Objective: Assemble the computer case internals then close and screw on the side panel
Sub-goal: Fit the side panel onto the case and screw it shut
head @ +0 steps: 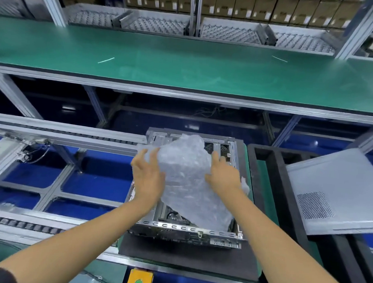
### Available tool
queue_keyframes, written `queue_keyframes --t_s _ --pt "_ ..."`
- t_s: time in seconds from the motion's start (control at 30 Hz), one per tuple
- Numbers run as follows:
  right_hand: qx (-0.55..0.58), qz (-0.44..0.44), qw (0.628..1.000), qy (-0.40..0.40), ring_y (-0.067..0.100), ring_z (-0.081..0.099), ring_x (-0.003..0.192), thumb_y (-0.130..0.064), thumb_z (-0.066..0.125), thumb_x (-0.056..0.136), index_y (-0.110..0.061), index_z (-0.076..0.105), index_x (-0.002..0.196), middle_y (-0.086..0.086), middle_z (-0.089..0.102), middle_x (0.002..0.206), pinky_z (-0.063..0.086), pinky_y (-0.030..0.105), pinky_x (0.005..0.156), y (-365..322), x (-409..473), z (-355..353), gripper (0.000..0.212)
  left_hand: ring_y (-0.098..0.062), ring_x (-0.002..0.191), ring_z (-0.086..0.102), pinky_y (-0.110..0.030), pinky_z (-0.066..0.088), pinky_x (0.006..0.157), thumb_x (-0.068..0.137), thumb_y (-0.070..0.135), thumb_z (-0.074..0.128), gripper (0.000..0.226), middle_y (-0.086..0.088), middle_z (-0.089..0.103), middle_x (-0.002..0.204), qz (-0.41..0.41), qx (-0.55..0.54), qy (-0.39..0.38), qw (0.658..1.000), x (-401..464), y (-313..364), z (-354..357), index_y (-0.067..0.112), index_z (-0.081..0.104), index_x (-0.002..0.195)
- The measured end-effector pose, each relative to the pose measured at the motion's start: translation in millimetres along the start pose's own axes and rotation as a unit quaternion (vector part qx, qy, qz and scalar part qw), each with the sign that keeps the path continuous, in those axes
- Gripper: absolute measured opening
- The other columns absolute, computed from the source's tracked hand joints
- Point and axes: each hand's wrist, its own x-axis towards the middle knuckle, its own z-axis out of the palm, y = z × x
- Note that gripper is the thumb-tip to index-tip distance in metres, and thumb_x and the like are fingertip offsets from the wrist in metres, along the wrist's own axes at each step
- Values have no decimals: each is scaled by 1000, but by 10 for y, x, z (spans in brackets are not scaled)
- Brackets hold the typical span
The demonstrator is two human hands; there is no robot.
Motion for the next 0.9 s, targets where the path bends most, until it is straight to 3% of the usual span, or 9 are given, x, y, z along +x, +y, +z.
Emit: queue_keyframes --t_s 0.07,0.17,0.3,0.4,0.47,0.53,0.63,0.8,0.9 --pt "-87 -51 995 18 34 57 109 -38 58 94 -11 18 150 15 36 140 49 42 82 -23 -52 187 74 -21 144 31 -48 33 116 86 16 72 62 9 39 150 173 4 -126 977 -76 -37 44 40 47 139" --pt "-113 -114 986 54 35 31 139 -36 54 93 -10 9 150 16 23 154 21 50 112 25 -186 371 77 -38 154 13 -52 12 124 95 45 50 55 -13 17 167 344 200 -332 855 -240 -82 159 40 35 147" --pt "-118 -260 957 44 29 53 107 -53 73 78 -13 56 131 12 56 125 39 44 93 -57 -413 532 68 -40 129 49 -48 38 104 95 69 38 70 -24 40 152 310 311 -381 813 -345 90 300 27 32 151" --pt "-100 -183 961 -181 33 22 147 -51 53 96 -10 10 160 16 20 161 21 48 120 62 -498 758 88 -34 121 57 -43 47 100 92 58 55 74 -19 46 146 239 217 -437 840 -245 200 344 21 30 151" --pt "-81 -131 959 -237 31 3 155 -42 53 98 -13 -12 161 14 -2 168 9 48 125 109 -489 815 96 -35 130 48 -45 41 109 93 49 60 80 -21 37 151 158 160 -456 861 -100 246 386 14 22 154" --pt "-68 -111 958 -257 34 -1 155 -42 54 97 -12 -14 161 16 -6 168 7 50 125 103 -476 821 98 -43 144 25 -52 21 121 88 62 60 96 -25 23 157 150 270 -429 849 71 275 441 8 17 156" --pt "-58 -99 951 -286 36 -2 154 -46 56 94 -16 -11 162 16 -3 167 7 55 125 134 -426 785 99 -42 154 4 -57 -3 124 81 86 45 119 -21 6 167 159 459 -439 756 125 295 526 7 6 161" --pt "13 -58 953 -297 42 -3 152 -43 64 90 -14 -7 161 20 4 163 12 53 123 187 -423 696 104 -43 150 23 -60 25 120 75 77 67 136 -12 10 169 62 390 -562 727 208 385 629 15 -22 157" --pt "3 -40 957 -288 44 3 149 -43 60 92 -2 -10 158 22 7 160 8 51 124 132 -424 617 105 -43 154 9 -63 24 120 56 83 77 158 -12 -3 170 13 343 -605 719 485 362 457 22 -31 153"
